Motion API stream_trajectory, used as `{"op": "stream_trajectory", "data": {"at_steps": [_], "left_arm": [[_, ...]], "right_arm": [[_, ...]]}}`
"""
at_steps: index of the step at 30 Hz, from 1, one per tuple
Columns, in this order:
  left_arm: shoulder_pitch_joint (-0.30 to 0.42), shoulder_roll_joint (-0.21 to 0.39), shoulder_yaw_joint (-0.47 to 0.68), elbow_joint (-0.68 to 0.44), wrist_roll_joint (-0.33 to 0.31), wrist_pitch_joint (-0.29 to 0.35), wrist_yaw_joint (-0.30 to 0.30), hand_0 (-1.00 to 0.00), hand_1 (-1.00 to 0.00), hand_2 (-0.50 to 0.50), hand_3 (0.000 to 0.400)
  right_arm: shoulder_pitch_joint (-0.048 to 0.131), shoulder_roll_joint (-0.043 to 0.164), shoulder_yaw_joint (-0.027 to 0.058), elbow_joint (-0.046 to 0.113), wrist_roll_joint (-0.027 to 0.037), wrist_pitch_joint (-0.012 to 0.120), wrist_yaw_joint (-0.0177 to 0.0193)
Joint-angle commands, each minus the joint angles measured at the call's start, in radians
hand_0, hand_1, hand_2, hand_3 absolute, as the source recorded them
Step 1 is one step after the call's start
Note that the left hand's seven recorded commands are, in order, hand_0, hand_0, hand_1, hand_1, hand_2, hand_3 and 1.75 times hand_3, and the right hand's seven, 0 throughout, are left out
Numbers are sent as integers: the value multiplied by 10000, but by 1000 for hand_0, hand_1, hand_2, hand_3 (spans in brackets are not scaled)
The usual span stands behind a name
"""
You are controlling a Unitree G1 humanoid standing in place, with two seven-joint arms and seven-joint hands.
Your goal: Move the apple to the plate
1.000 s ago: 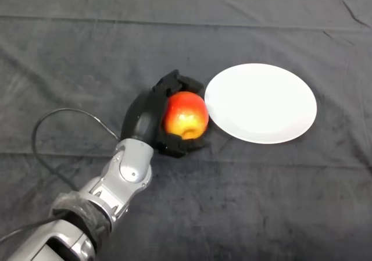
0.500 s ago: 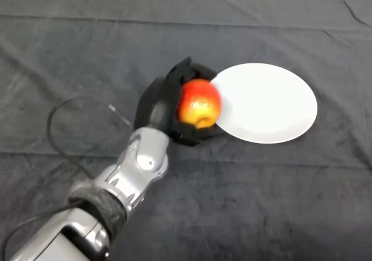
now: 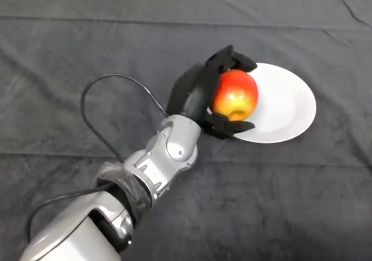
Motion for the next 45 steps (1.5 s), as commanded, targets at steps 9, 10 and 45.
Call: {"op": "stream_trajectory", "data": {"at_steps": [9, 10, 45], "left_arm": [[-1011, -55, -1045, 163, -716, 327, -187, -1000, -1000, 0, 400], [-1019, -51, -1112, 156, -763, 341, -200, -1000, -1000, 0, 400], [-1105, 74, -2192, 413, -1537, 1169, -765, -510, 0, -255, 204]], "right_arm": [[-278, -206, -145, 246, -2, 41, 9], [-279, -206, -146, 249, -2, 40, 10], [-298, -225, -158, 304, -10, 30, 41]]}}
